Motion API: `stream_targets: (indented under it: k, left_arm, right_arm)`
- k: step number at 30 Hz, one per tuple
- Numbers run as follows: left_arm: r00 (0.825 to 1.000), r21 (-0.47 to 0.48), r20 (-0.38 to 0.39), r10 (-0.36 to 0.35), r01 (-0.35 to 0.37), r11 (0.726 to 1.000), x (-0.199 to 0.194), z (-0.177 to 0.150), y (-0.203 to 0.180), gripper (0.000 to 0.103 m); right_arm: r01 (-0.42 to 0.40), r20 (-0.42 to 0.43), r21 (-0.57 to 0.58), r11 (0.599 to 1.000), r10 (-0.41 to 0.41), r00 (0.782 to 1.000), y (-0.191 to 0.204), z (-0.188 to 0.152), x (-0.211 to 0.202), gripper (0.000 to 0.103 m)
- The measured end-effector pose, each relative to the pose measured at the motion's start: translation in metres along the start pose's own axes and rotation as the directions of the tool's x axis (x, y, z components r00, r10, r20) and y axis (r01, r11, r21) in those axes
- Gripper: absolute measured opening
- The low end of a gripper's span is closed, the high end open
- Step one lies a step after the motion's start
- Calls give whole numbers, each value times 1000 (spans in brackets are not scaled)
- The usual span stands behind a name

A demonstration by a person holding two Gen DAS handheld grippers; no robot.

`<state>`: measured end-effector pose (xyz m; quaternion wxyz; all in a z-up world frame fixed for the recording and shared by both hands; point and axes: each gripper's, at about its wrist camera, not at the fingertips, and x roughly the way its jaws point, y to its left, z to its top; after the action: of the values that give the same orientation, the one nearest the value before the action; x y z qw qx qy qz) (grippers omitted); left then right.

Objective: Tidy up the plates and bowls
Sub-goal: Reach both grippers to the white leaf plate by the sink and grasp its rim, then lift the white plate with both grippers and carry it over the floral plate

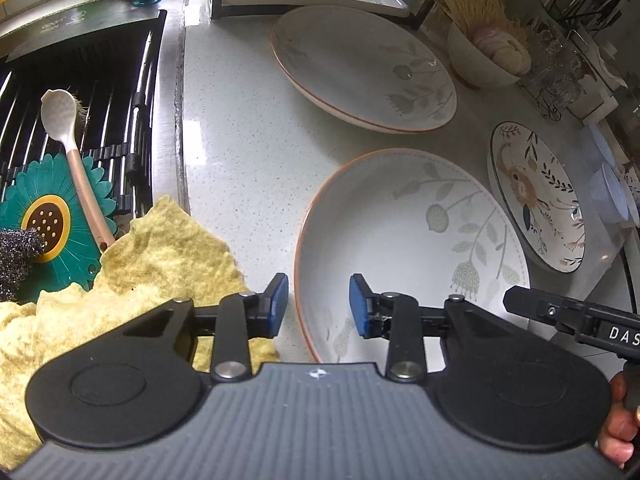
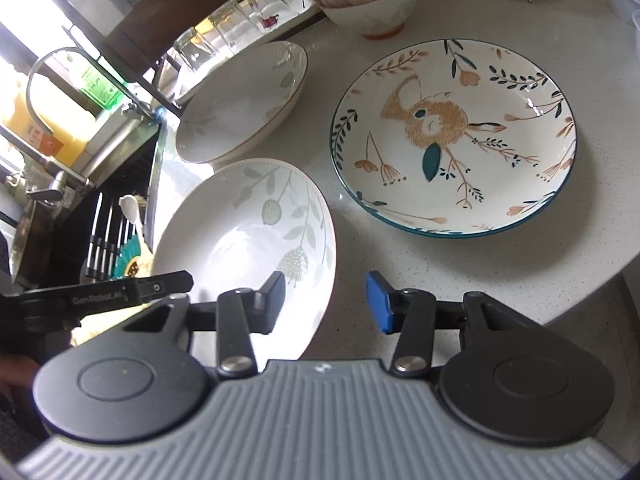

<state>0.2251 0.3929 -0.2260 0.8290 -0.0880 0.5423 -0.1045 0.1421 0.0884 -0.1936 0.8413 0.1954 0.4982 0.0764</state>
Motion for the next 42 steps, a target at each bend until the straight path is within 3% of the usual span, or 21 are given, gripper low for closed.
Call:
stream_targets:
  k: [6,10,16,29,33,42]
  left_arm:
    - [999,-18,5,-38,38,999,3,0,7,33]
    - [999,-18,5,-53,53,998,4,2,9,28]
    - [998,-9,18,-61,61,998,5,4,9,23]
    - [997,8,-11,-78,79,997,-3,7,6,22]
    - [996,31,10,-87,86,996,-10,11,1,22]
    - [988,-17,82,-129,131,991,-23,24,-4,19]
  right_arm:
    - [17,20,-2,1000,-17,1000,-2,-2,8,43]
    - [24,7,-27,999,-24,1000,2,-1,16,27]
    - [0,33,-28,1000,1,999,2,5,20,18]
    - [33,49,-70,997,-29,998,9,14,14,18]
    - [26,72,-77,997,-20,997,10,20,6,18]
    - [27,105,-108,994,-16,994,11,32,-12,18]
